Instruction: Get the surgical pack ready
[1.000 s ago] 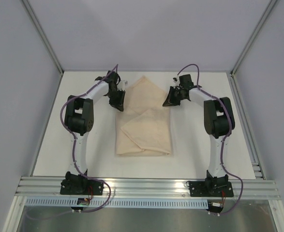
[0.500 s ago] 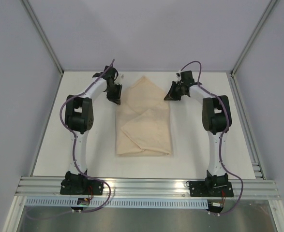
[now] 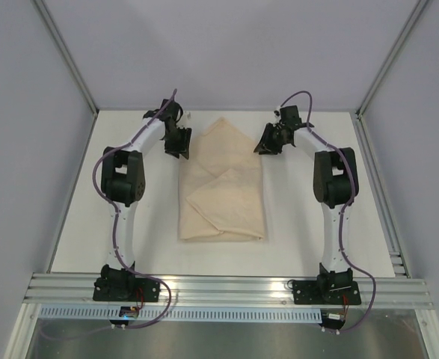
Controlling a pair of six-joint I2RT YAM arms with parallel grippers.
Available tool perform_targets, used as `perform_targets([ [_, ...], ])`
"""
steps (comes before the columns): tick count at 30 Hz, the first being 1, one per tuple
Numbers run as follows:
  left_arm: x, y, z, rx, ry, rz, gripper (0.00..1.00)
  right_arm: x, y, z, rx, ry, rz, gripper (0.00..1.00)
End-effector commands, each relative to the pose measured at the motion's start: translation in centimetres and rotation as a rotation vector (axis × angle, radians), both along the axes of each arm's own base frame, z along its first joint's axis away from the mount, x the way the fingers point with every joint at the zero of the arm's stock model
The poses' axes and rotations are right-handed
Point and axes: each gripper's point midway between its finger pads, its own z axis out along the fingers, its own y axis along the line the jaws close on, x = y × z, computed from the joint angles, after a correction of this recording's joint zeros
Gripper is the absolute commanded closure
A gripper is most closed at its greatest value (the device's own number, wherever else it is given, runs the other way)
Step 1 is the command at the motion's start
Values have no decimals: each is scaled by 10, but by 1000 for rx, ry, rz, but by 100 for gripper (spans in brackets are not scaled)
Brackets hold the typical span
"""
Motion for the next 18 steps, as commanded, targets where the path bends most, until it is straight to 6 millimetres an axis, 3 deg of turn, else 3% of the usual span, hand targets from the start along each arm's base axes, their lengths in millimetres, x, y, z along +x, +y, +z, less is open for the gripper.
perform_targets([
  [1,18,0,71,-40,-180,3,48,20,-17,68,-77,-164,-30,68],
  [5,18,3,69,-37,-172,13,43,23,-25,56,-110,-143,-52,62],
  [8,14,5,41,-23,-99,25,42,23,-25,34,-125,-92,-44,59],
  [13,14,3,13,-26,-30,35,42,19,-18,-1,-94,-20,-7,58],
  [18,17,2,-5,-19,-2,42,41,23,-12,-13,-61,-3,-2,58],
])
